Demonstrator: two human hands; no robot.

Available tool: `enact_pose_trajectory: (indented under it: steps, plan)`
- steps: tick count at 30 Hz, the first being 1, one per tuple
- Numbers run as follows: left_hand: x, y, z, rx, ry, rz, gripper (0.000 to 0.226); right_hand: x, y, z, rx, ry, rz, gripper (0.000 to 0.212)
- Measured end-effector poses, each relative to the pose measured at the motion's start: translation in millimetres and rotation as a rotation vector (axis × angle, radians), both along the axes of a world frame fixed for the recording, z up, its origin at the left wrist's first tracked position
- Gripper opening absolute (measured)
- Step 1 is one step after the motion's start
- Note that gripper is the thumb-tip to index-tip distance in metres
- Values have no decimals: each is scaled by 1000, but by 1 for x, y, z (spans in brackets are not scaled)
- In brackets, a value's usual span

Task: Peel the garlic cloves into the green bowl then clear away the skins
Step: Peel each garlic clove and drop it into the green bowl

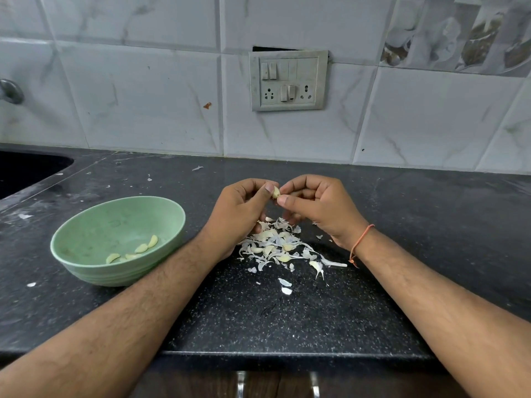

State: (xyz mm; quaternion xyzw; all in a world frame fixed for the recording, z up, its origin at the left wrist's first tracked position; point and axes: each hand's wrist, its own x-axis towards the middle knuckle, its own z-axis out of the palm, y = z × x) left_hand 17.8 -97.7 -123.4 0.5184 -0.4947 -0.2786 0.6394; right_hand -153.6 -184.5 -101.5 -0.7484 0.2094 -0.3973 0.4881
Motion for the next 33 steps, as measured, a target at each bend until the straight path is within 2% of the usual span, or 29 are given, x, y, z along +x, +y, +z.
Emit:
enact_pose_trajectory:
  steps: [3, 12, 21, 27, 33]
  plan:
    - [0, 0, -1, -23, -45, 27, 16, 3, 0, -3, -81, 5, -49, 15]
    - [6, -2, -3, -73, -66, 40, 17, 1, -2, -5, -132, -17, -101, 13]
    - [6, -1, -3, -107, -5, 30, 17, 3, 2, -3, 105, -91, -66, 13]
    - [5, -1, -2, -154, 31, 42, 16, 5, 2, -4, 198, -36, -33, 14]
    - [6, 1, -2, -166, -66, 43, 17, 3, 5, -3, 216, 8, 20, 20]
